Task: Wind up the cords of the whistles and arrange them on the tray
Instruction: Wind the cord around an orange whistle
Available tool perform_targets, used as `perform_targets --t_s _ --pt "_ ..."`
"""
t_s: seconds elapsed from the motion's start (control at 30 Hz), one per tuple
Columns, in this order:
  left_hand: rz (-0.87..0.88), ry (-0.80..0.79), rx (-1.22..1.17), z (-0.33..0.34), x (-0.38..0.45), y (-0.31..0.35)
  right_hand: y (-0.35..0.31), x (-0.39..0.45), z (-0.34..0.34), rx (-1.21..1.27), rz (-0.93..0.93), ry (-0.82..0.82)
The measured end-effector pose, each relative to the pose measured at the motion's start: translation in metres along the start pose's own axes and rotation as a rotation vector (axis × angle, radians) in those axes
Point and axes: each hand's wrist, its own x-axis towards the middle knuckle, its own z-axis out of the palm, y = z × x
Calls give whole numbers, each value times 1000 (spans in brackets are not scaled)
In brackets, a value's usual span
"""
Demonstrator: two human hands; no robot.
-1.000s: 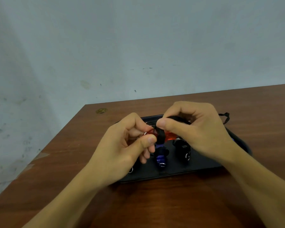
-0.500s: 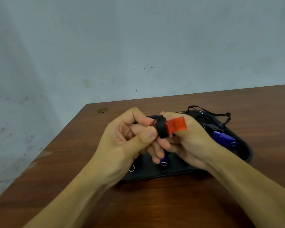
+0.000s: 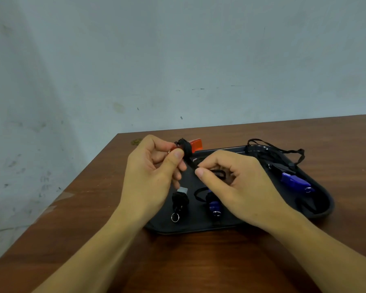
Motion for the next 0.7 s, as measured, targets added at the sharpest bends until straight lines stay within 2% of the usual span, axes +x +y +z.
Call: perform_targets --t_s 0.13,0.33,0.4,0.5,0.6,0.7 --pt "26 34 285 -5 1 -2 -5 1 -5 50 18 41" --pt "259 -67 576 2 -10 10 -7 10 -12 760 305 11" --pt "340 -116 658 4 -14 13 -5 13 -14 883 362 27" --pt "450 -153 761 4 -16 14 -2 12 -12 823 367 31" --pt "575 -202 851 4 -17 14 -1 8 -12 530 216 60" --pt "607 -233 851 1 -15 13 2 7 -14 398 119 51"
